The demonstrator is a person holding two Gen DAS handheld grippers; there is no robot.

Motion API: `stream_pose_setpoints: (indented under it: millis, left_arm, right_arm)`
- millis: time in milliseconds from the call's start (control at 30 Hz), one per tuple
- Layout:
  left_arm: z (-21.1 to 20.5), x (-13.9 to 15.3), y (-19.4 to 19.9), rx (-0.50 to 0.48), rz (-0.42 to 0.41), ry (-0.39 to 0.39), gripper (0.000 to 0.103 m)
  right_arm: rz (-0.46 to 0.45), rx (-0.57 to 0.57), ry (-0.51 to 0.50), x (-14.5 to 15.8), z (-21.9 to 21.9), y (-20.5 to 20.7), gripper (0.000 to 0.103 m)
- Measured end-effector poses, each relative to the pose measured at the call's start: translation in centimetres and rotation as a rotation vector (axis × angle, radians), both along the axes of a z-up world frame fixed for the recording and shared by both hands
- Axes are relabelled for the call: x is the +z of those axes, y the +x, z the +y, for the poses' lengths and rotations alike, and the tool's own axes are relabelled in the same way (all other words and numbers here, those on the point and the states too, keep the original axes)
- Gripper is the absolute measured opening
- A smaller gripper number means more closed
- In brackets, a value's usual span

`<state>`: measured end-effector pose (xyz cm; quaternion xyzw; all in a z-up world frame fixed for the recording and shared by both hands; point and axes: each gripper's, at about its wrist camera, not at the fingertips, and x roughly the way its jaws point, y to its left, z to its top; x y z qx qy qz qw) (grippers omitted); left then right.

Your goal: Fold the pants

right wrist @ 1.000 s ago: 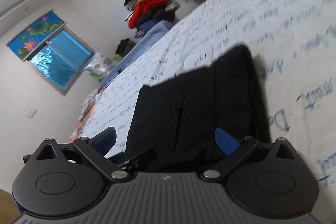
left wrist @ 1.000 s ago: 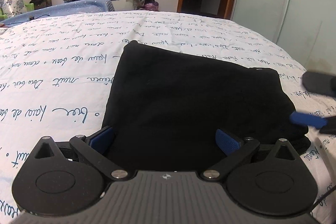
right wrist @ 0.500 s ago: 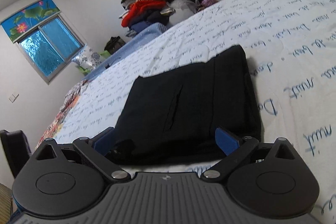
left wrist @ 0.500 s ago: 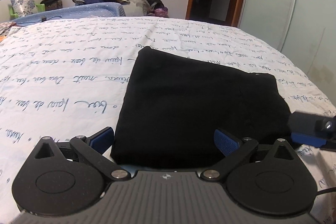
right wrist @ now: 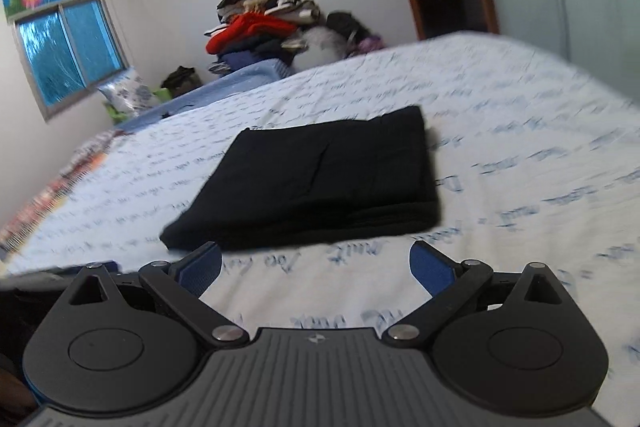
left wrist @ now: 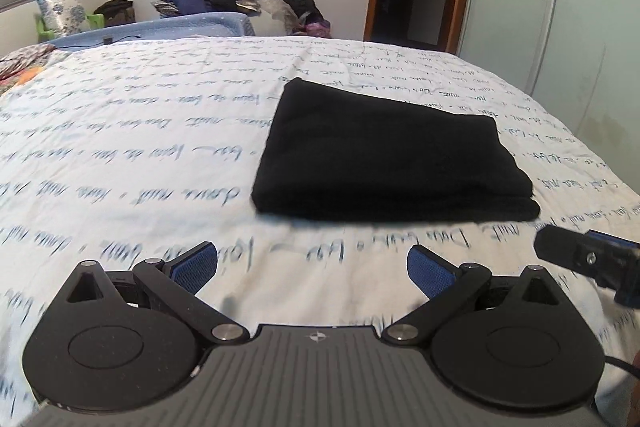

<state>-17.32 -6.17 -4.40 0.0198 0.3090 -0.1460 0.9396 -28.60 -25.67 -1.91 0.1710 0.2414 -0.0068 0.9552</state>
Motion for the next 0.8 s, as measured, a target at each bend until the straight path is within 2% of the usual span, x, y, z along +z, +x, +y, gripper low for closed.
stream_pose_setpoints:
  millis: [67, 200, 300, 433, 500, 600, 800]
  left_arm:
    - [0.7, 0.2, -1.7, 0.001, -0.014, 0.004, 0.102]
    - [2.2, 1.2, -5.1, 0.009, -0.051, 0.006, 0.102]
    - [3.5, 2.1, -7.6, 0.026, -0.073, -0.007, 0.102]
    - [5.0, 2.0, -9.3, 0.06, -0.03, -0.071, 0.102]
    - [5.4, 1.3, -9.7, 0.091, -0.008, -0.097, 0.102]
    - [5.9, 1.0, -10.2, 0.116, 0.01, -0.096, 0.102]
    - [6.5, 1.7, -11.0, 0.138, -0.045, -0.102, 0.102]
  right_arm:
    - [-0.01, -0.014, -0.024, -0.1, 0.7, -1.8, 0.101]
    - [-0.021, -0.075, 0.014, -0.4, 1.5, -5.7, 0.101]
    - [-0.025, -0.136, 0.005, -0.3, 2.4, -8.5, 0.101]
    - [-0.018, -0.146, -0.008, -0.5, 3.7, -11.2, 0.101]
    - [0.001, -0.146, -0.014, -0.9, 4.0, -11.4, 0.101]
    - [0.048, -0.127, -0.037, -0.7, 4.1, -10.4, 0.101]
    - [0.061, -0.101, -0.141, 0.2, 6.1, -9.9, 0.101]
